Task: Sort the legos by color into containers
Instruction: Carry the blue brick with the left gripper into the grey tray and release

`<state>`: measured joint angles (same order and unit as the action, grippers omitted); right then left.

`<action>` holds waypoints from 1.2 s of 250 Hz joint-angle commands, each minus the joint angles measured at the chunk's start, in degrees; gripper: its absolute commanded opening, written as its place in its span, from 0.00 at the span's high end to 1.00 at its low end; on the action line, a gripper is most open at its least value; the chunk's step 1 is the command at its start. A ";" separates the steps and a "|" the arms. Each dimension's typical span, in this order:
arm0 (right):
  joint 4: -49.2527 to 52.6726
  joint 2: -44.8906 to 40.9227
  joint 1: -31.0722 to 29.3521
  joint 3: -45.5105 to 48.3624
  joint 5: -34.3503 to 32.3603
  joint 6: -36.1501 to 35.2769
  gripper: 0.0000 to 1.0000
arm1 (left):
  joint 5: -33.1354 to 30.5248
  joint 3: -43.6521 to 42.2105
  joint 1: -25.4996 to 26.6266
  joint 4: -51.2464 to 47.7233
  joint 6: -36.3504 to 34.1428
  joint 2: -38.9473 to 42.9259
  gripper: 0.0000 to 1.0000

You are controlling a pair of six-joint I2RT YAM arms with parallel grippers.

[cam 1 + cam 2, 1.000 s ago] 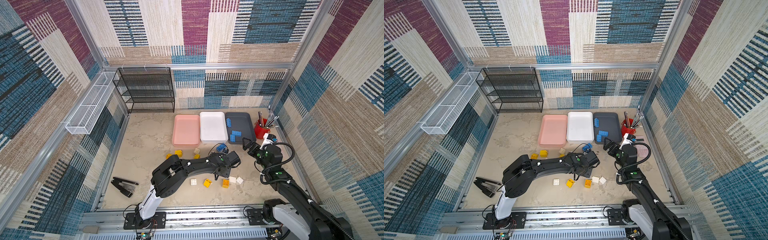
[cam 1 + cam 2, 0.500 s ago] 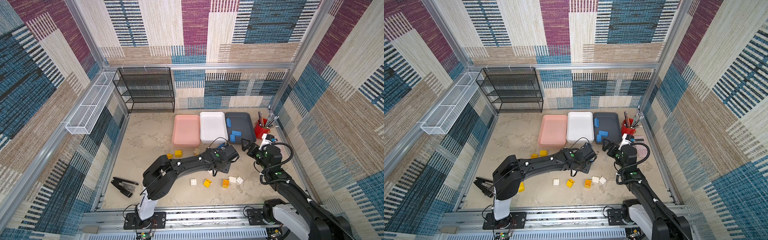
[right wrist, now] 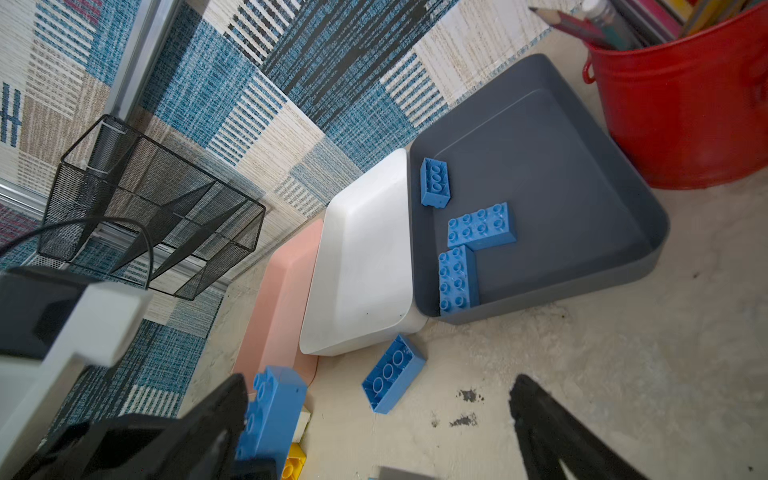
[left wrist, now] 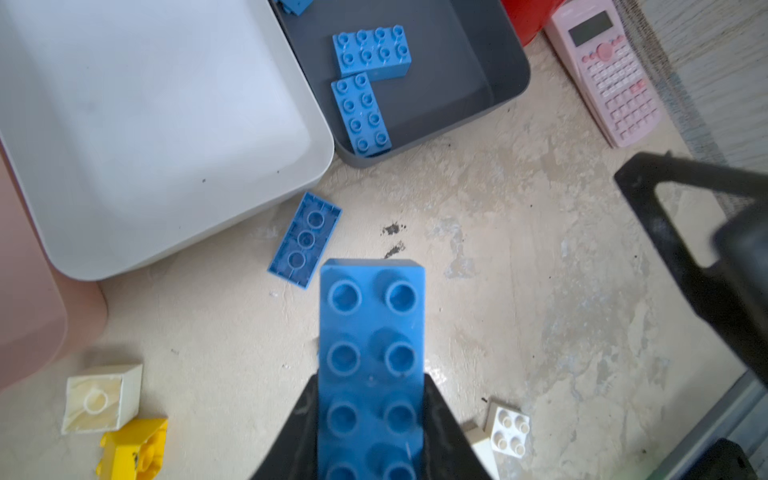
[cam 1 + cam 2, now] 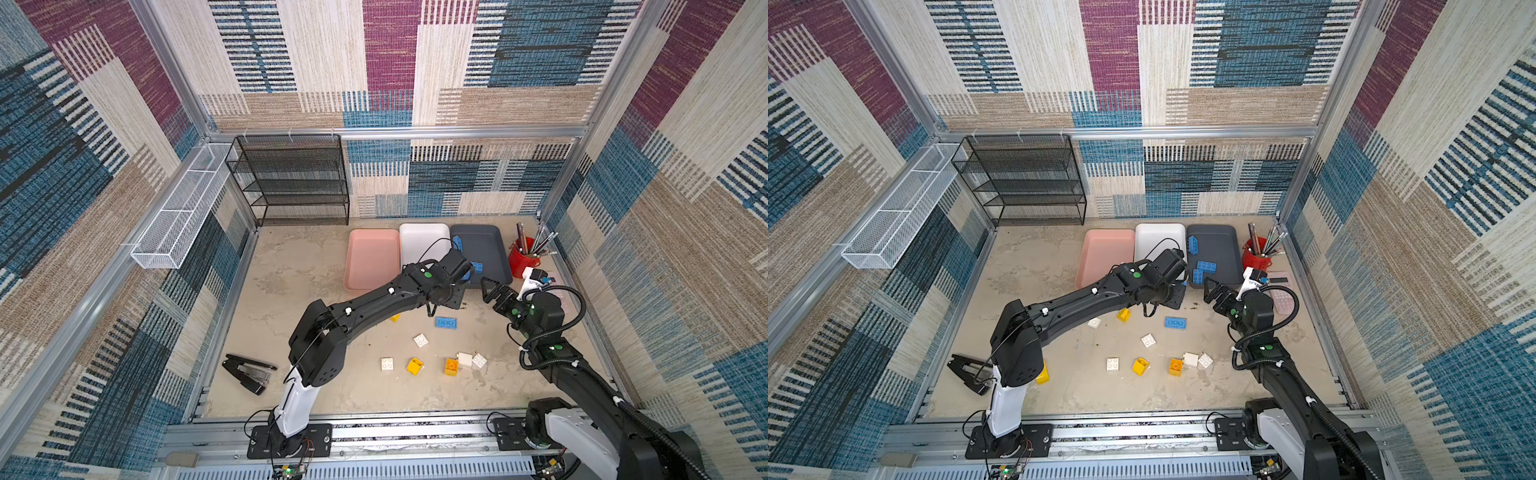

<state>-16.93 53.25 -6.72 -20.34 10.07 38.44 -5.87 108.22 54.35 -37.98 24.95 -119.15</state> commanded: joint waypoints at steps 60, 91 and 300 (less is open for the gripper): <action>-4.06 1.07 -0.04 0.82 2.20 0.24 0.01 | 8.00 14.12 -3.93 0.94 -6.01 -10.51 0.72; -4.25 0.26 -0.05 1.05 2.28 0.41 0.01 | 12.08 19.38 -5.54 2.64 -6.05 -15.50 0.72; -8.90 -6.79 -0.05 4.59 5.14 0.18 0.00 | 33.32 42.68 -12.67 20.53 7.69 -37.29 0.62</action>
<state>-23.31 46.48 -6.72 -15.73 14.96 38.72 23.16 151.33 42.33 -23.55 27.62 -156.53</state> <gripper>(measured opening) 0.999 0.353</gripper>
